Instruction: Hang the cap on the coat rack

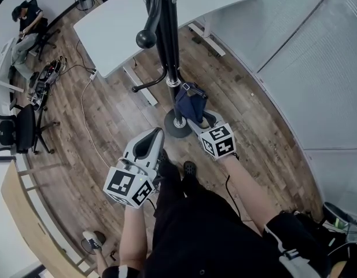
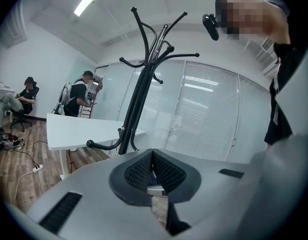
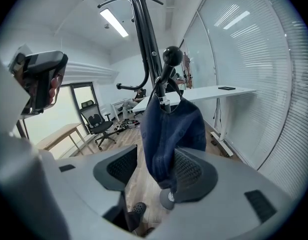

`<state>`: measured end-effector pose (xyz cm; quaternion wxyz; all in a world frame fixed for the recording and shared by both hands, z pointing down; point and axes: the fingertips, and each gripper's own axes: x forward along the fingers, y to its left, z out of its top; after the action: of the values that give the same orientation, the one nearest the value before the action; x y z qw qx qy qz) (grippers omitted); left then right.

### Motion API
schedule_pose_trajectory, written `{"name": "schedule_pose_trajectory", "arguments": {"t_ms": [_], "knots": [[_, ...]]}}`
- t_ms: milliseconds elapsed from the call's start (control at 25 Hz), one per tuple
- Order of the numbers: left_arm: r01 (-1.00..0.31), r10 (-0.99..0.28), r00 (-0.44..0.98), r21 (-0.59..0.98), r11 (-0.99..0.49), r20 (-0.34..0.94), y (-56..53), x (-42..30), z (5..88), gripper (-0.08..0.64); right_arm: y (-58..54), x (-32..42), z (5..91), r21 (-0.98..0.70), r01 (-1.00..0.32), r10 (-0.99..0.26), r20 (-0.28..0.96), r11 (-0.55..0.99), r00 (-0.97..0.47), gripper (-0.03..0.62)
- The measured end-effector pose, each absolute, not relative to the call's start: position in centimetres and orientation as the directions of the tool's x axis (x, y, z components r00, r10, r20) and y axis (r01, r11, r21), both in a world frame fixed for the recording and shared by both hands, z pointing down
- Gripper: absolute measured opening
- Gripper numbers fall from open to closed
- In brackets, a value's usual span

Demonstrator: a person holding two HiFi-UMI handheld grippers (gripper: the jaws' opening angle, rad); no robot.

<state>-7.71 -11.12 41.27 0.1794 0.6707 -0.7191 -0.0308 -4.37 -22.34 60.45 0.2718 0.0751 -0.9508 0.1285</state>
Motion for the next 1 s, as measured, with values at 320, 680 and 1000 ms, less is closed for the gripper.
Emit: {"name": "schedule_pose_trajectory", "arguments": {"t_ms": [320,680,1000], "knots": [[-0.955,-0.978,-0.057,0.273,0.112,0.200,-9.9,-7.5,40.6,0.015,-22.8,-3.6,59.6,-0.184,-0.248,-0.118,0.524,0.951,-0.843,0.242],[-0.958,-0.982,-0.075,0.260,0.120,0.176,-8.2,-7.6,39.9,0.015,-24.0,-2.4,58.3,-0.186,-0.338,-0.206,0.502,0.923,-0.840,0.249],[-0.964,-0.989,0.008,0.264,0.031,0.146,-8.2,-8.7,38.9,0.015,-23.8,-1.5,56.0,-0.175,-0.418,-0.296,0.473,0.892,-0.830,0.226]]}}
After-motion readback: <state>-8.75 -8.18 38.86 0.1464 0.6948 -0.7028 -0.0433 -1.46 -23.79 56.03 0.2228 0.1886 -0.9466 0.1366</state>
